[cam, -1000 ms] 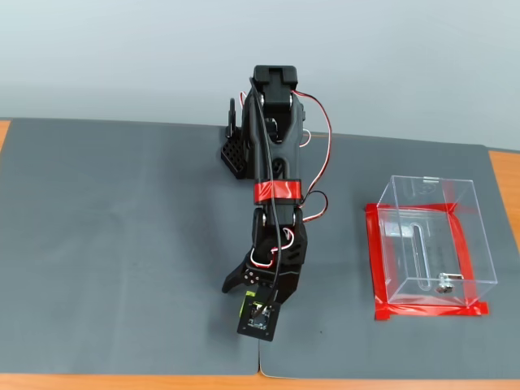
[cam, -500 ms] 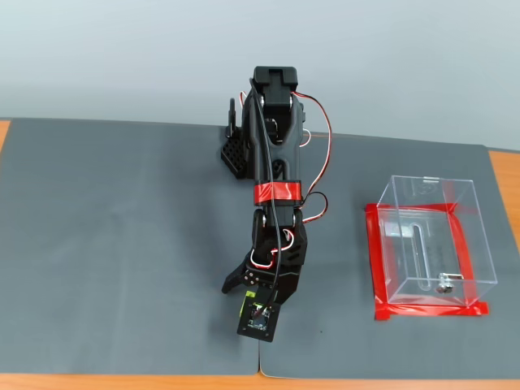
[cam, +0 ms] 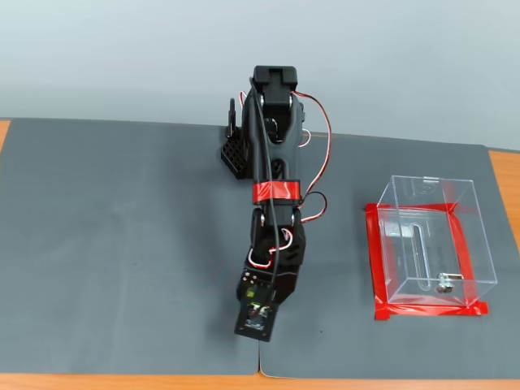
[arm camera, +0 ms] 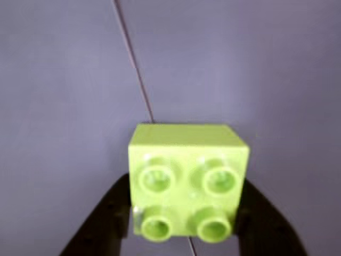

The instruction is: Pick the green lego block and place it into the transparent box

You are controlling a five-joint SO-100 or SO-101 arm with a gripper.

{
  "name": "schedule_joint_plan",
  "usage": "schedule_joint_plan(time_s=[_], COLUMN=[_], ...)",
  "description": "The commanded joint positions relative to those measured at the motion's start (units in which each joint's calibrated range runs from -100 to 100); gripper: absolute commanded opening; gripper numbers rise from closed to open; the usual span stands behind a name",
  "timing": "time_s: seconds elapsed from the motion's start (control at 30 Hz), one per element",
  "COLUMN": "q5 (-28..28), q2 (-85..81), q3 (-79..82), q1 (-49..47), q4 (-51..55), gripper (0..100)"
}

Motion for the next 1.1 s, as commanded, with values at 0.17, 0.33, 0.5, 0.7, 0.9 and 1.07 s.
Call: schedule_joint_plan(time_s=[0.17, 0.33, 0.5, 0.7, 0.9, 1.07], q5=[-0.2, 0.3, 0.4, 3.2, 7.4, 8.8], q2=[-0.8, -3.7, -11.7, -20.3, -28.9, -33.1], q3=[-2.6, -3.6, -4.1, -4.1, -4.2, -5.6], q1=[-0.6, -0.6, -0.5, -0.6, -2.1, -4.8], q4=[-0.7, 0.2, 0.2, 0.2, 0.2, 0.2], gripper=[6, 6, 6, 6, 6, 6])
